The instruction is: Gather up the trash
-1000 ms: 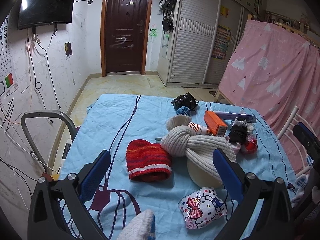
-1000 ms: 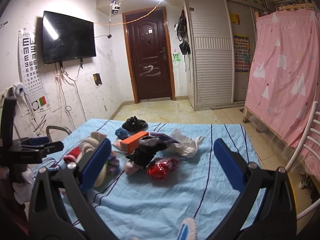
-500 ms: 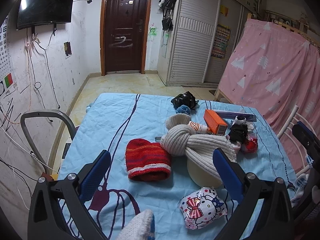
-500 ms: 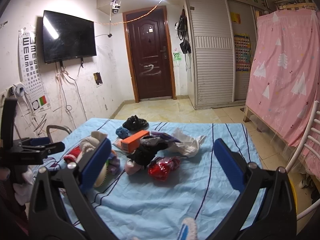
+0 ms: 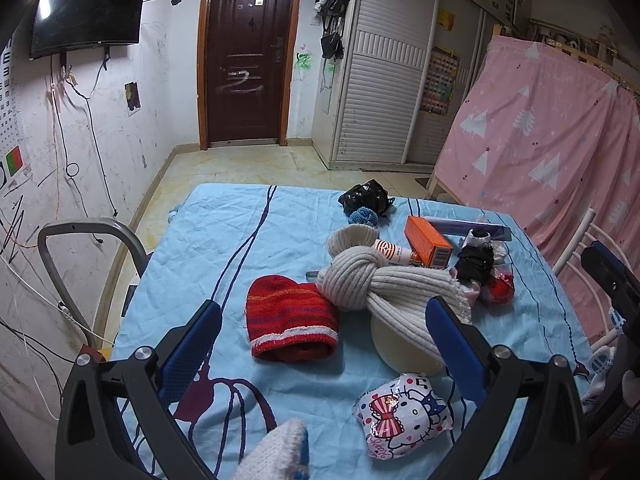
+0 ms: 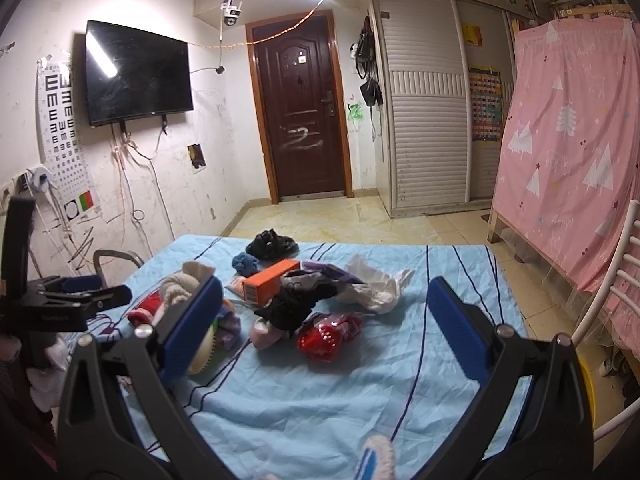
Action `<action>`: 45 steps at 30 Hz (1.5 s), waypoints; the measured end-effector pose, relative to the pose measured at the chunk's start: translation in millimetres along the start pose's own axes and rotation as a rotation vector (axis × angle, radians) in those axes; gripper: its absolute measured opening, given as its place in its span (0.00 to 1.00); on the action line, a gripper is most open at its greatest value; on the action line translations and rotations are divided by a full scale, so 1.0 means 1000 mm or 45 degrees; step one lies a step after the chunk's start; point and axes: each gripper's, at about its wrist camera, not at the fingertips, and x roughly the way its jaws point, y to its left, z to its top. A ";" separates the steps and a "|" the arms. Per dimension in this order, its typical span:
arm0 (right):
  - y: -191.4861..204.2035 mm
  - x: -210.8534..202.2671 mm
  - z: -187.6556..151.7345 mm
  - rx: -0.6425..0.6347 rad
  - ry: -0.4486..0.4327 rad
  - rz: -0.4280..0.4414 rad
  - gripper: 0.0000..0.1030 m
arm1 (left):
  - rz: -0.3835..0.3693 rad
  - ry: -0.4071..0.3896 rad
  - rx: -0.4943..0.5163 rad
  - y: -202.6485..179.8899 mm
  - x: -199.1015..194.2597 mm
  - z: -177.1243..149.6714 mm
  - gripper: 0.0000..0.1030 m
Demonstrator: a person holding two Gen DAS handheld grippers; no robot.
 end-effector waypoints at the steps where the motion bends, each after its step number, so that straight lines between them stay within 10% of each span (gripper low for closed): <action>1: 0.000 0.000 0.000 -0.001 0.000 0.001 0.96 | -0.001 -0.001 -0.001 0.000 0.000 0.000 0.90; 19: 0.003 0.009 -0.007 0.001 0.041 0.011 0.96 | -0.009 0.014 0.004 -0.001 0.003 -0.001 0.90; 36: 0.027 0.039 -0.017 -0.002 0.284 0.244 0.95 | -0.291 0.165 0.259 -0.033 0.007 -0.043 0.90; 45: 0.050 0.054 -0.012 -0.036 0.349 0.305 0.95 | -0.338 0.227 0.319 -0.044 0.031 -0.055 0.37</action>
